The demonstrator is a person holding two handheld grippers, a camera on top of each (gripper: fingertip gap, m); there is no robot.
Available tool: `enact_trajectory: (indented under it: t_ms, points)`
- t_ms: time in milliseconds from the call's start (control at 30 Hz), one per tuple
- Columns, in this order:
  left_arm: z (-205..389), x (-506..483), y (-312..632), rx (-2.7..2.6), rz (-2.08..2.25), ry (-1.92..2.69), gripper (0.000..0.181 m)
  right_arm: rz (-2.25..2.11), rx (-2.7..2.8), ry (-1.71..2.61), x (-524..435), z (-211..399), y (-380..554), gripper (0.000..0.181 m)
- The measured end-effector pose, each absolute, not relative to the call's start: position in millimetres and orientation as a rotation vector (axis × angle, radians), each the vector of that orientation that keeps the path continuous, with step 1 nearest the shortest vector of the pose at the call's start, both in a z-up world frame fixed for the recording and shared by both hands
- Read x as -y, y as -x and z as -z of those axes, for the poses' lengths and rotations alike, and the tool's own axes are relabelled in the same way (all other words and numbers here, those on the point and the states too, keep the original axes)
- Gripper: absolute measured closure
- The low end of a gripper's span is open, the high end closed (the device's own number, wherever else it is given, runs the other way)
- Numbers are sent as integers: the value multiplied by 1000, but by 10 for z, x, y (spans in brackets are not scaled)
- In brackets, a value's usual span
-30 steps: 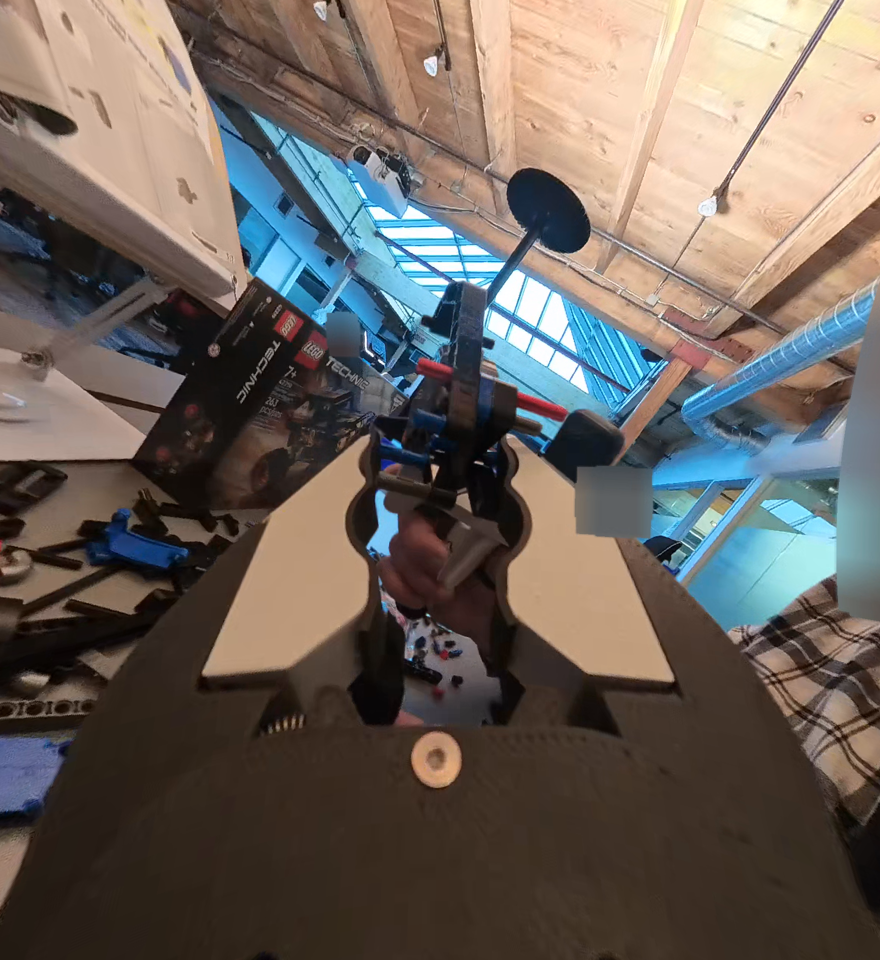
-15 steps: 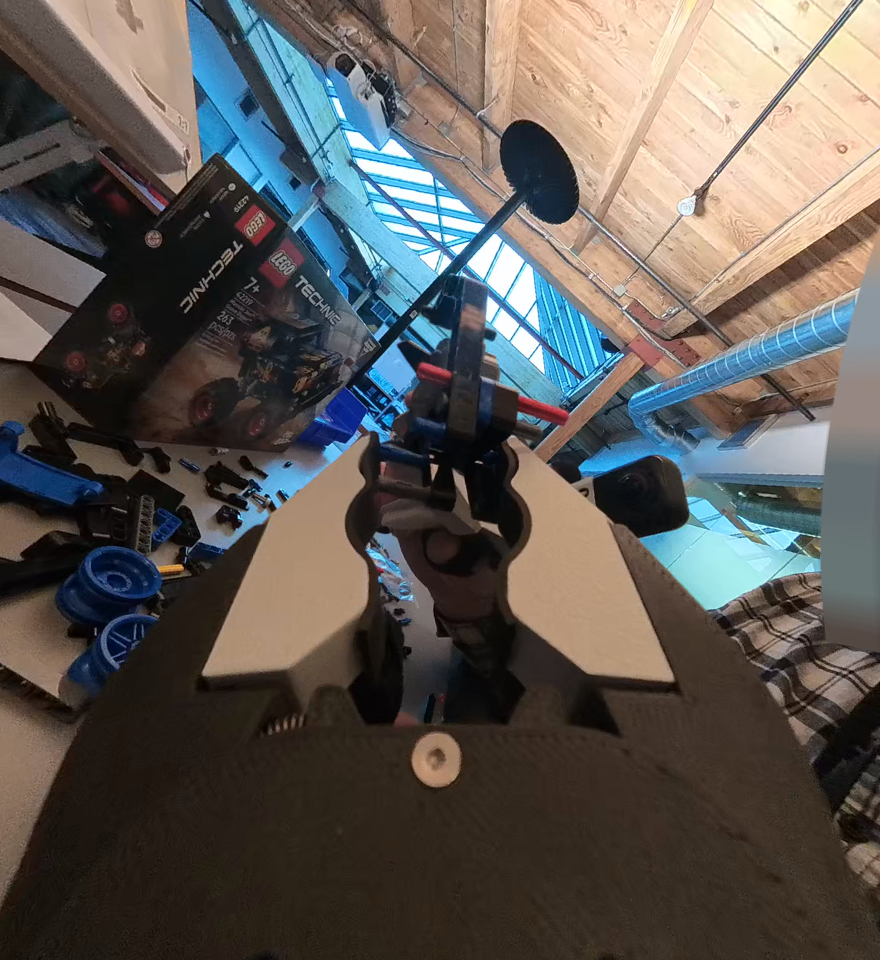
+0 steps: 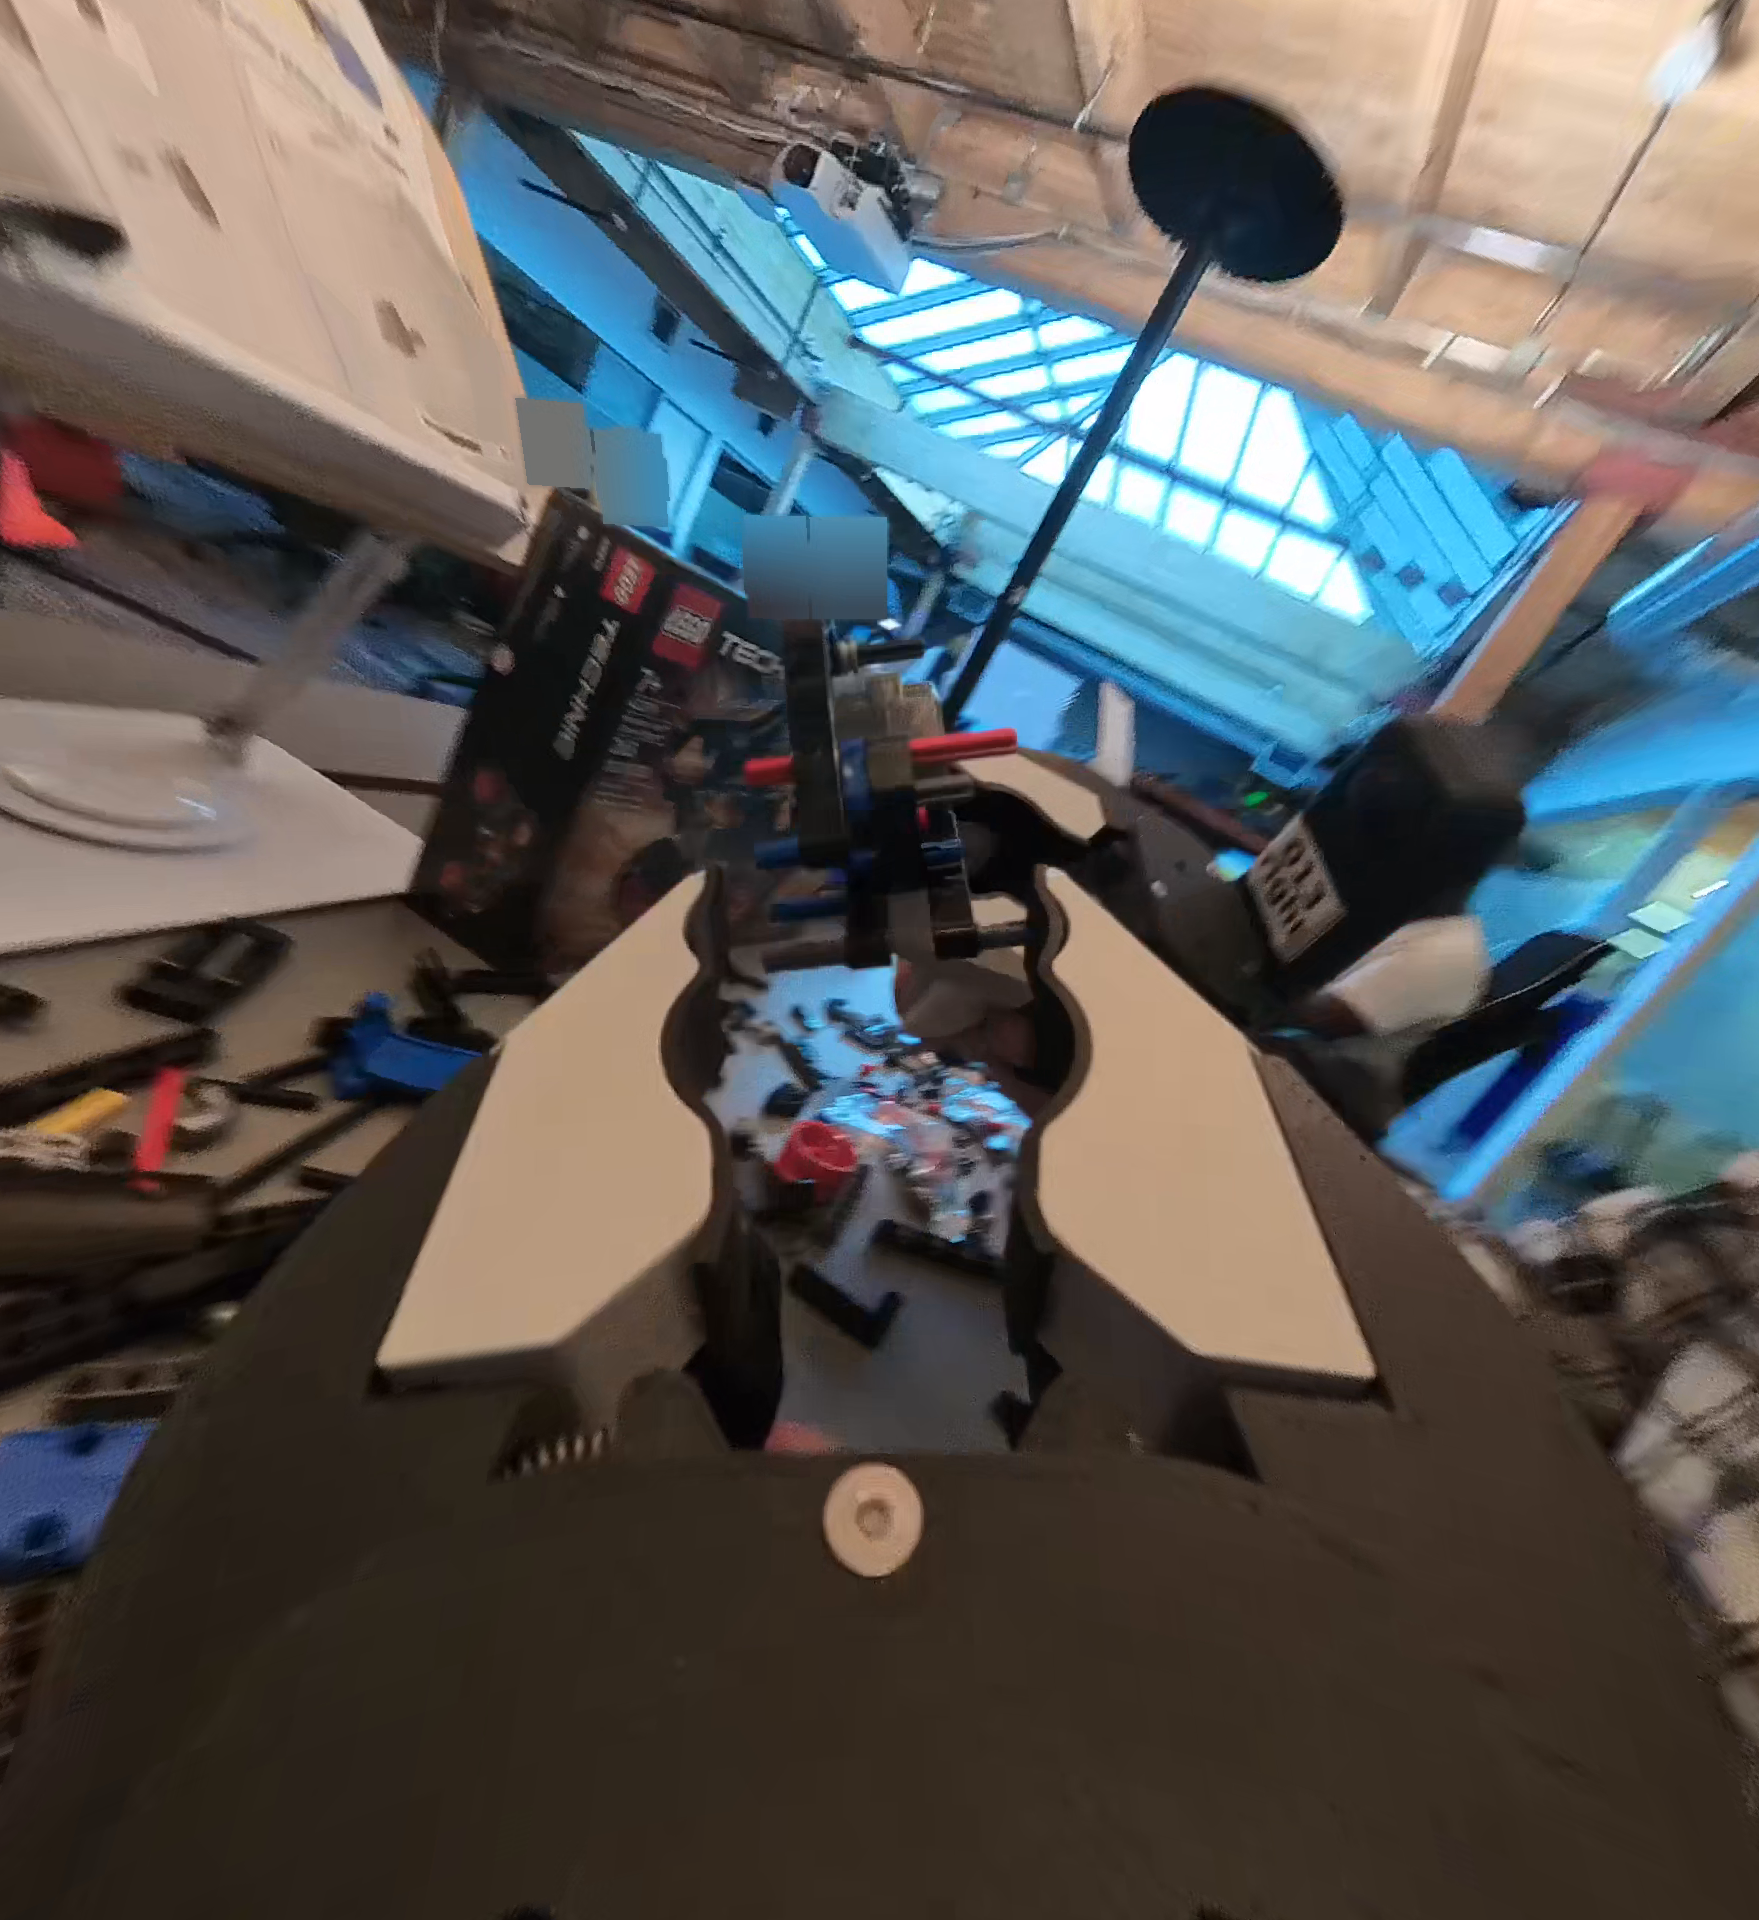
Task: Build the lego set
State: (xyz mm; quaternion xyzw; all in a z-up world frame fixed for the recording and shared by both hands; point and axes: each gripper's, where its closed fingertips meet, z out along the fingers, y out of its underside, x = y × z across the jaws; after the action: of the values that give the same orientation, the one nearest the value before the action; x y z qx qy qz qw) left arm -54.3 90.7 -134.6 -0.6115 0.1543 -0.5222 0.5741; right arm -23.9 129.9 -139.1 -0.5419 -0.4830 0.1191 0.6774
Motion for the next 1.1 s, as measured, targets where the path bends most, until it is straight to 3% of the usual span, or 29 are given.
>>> enact_trajectory:
  t_ms: [133,333,733,867,1033,1100]
  points:
    - [1313,-914,603,-455,971,1419,138,-299,1086,1241,-1306,1427,250,136]
    - [1317,-938,652,-433,1017,1423,159,-328,1103,1230,-1260,1410,265,136]
    - [1302,-916,670,-538,844,1406,159,-335,1130,1237,-1238,1438,275,136]
    - [1240,-872,685,-572,793,1357,153,-393,1093,1298,-1292,1484,258,136]
    - [1311,-842,609,-736,541,1341,123,-499,1038,1344,-1326,1450,211,137]
    - [1349,-857,541,-804,387,1326,120,-507,1058,1338,-1287,1463,247,136]
